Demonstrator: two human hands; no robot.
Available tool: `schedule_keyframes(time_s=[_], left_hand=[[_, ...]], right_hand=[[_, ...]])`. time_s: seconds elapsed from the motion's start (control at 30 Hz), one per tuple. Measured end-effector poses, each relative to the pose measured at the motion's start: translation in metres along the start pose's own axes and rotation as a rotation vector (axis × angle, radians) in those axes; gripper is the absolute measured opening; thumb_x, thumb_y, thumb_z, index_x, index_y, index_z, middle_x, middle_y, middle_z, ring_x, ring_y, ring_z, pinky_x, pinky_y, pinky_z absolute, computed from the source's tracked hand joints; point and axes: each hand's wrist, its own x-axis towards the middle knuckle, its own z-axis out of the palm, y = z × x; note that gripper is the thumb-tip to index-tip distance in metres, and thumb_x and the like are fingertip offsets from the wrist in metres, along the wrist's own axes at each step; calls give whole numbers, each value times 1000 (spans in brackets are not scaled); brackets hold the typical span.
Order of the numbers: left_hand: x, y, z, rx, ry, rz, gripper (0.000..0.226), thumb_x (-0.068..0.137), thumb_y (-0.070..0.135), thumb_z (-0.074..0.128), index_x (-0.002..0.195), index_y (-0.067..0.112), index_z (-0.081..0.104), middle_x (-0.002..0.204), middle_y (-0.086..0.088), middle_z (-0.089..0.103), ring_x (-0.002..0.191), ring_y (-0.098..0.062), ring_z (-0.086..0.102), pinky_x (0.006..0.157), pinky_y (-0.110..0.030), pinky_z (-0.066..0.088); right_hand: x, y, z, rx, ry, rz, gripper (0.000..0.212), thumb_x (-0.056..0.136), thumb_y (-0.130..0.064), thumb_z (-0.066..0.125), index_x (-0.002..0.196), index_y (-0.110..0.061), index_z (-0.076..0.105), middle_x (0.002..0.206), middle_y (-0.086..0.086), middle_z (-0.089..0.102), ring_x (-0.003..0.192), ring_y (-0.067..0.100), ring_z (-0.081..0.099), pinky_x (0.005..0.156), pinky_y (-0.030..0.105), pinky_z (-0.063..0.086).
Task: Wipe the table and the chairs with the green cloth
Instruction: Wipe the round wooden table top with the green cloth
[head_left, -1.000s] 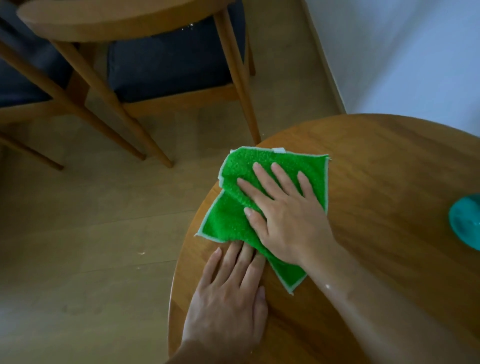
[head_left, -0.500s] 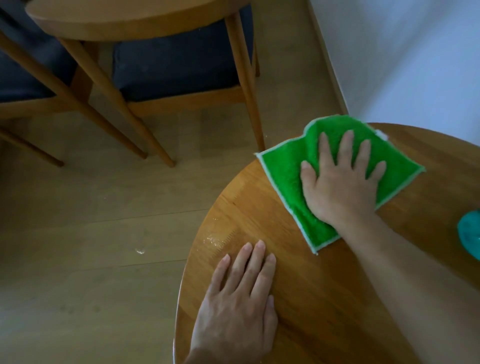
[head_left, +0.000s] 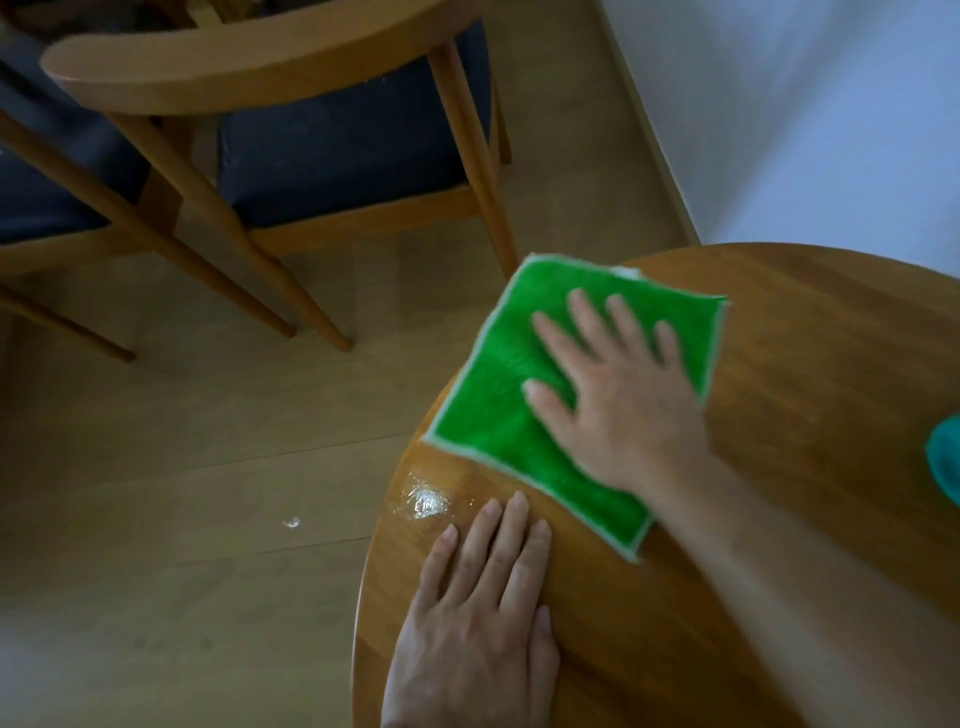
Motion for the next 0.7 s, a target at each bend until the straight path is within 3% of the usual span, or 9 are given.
schedule_keyframes(time_s=[0.17,0.27,0.53,0.7], left_hand=[[-2,-1,1,2,-24,-2,53,83,38,44,130,17,60,145,-3,47,134,-20,44,102,-43,33],[-2,-1,2,-12,-36,-5,53,84,38,44,130,17,60,145,-3,47,134,-20,44,102,-43,33],[-1,2,-8,32,-180,-11,57,88,38,39,138,14,51,149,-7,41,139,-24,34,108,-45,22],[-3,4,-10,7,-182,-21,57,89,37,37,139,12,49,149,-8,41,139,-25,35,111,-44,20]], right_hand=[[11,88,-16,30,12,417,72,87,-75,1,151,-42,-3,163,-3,-3,148,29,0,116,58,5],[13,94,-19,50,36,509,70,90,-71,6,152,-39,-1,163,-1,-3,148,31,0,116,58,4],[12,64,-17,51,-4,522,72,91,-67,6,154,-32,-1,163,8,-7,147,38,-5,114,63,0],[-26,-4,-4,41,19,241,68,93,-63,9,154,-32,7,163,9,1,148,37,1,113,62,4]])
